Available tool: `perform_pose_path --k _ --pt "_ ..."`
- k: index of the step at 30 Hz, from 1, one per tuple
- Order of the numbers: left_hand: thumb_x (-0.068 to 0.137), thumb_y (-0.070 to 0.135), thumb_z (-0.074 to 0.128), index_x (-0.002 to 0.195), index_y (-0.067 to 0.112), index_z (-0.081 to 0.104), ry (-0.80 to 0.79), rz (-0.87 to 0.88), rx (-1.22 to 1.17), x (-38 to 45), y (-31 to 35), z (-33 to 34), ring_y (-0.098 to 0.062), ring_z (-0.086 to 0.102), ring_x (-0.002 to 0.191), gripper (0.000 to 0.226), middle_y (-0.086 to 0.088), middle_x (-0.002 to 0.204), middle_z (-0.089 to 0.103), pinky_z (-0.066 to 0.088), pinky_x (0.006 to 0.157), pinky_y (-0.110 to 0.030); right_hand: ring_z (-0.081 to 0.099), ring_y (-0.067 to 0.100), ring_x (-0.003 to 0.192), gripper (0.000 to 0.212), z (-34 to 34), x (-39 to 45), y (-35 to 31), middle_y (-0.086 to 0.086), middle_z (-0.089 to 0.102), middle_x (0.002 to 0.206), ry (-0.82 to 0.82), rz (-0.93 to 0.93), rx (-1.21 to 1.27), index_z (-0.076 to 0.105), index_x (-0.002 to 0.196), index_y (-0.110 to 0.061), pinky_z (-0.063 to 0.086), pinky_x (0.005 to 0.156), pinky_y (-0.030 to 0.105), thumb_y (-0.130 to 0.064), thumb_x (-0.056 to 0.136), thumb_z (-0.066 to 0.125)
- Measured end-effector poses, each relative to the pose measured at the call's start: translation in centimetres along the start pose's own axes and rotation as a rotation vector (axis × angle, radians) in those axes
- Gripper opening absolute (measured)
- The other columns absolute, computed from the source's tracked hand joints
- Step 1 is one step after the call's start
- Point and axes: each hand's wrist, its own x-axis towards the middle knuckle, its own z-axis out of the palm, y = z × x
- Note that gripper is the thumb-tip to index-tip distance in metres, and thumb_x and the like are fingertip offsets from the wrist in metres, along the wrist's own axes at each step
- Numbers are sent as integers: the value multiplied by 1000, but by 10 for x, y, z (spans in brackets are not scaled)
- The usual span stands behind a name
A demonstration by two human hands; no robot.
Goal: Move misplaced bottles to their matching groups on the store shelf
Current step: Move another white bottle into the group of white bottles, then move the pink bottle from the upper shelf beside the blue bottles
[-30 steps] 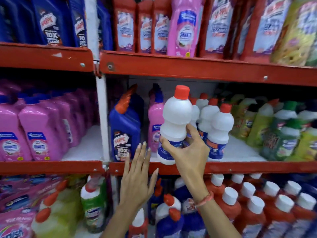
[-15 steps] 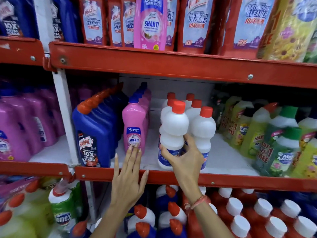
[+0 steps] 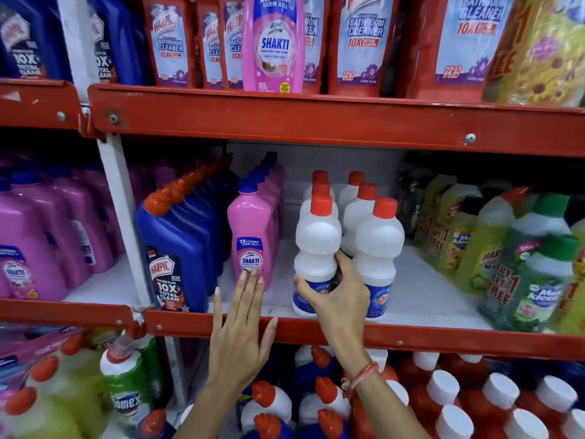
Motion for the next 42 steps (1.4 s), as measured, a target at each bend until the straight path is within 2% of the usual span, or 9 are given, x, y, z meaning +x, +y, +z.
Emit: perform_pose_path --k 5,9,16,20,26,29,31,38,42 --pt "100 50 29 152 8 31 4 17 39 1 -2 -11 -18 22 151 67 -6 162 28 13 123 -52 63 9 104 58 -1 -4 -6 -8 69 115 14 -23 -37 60 125 -24 56 93 37 -33 73 83" --pt "99 48 31 153 8 28 24 37 67 11 -10 -30 -21 22 152 67 -7 163 26 17 122 -53 59 18 115 57 -3 -6 -23 -3 65 124 142 -79 -32 56 131 -21 52 97 45 -30 79 78" --pt "95 46 41 154 9 23 222 119 82 71 -29 -90 -21 17 153 72 -8 164 24 9 125 -48 51 21 107 30 0 19 -108 6 63 113 440 -476 -87 68 109 -11 48 91 39 -25 84 74" --pt "97 44 39 151 6 32 387 131 88 118 -43 -131 -22 21 151 66 -10 161 29 11 125 -50 50 23 108 32 4 53 -166 11 61 115 485 -624 -138 66 112 -7 45 96 33 -25 87 71" --pt "98 43 39 150 5 33 500 140 134 158 -70 -160 -24 26 150 64 -11 161 30 12 125 -51 47 31 113 60 20 101 -233 19 56 122 506 -586 -250 53 127 -2 42 101 40 -46 87 59" --pt "97 44 40 151 6 31 485 139 182 164 -77 -162 -25 28 149 66 -11 162 28 12 125 -52 50 39 114 86 35 122 -245 23 53 127 450 -477 -403 41 137 4 43 100 47 -55 79 68" --pt "97 45 40 152 7 30 468 142 202 163 -80 -159 -26 27 150 67 -11 162 28 14 124 -52 49 38 113 98 42 129 -248 21 49 130 371 -379 -428 33 142 3 44 95 42 -59 76 70" --pt "96 45 41 153 8 28 449 145 195 154 -91 -154 -25 26 150 69 -10 162 28 15 124 -53 54 34 112 89 43 141 -248 14 48 125 361 -281 -404 38 132 -4 46 72 35 -56 71 77" --pt "96 45 40 154 9 25 426 152 189 152 -93 -156 -24 22 151 70 -9 164 24 10 125 -50 59 33 104 85 39 147 -249 13 51 116 334 -295 -316 44 124 -3 45 71 34 -53 66 80"
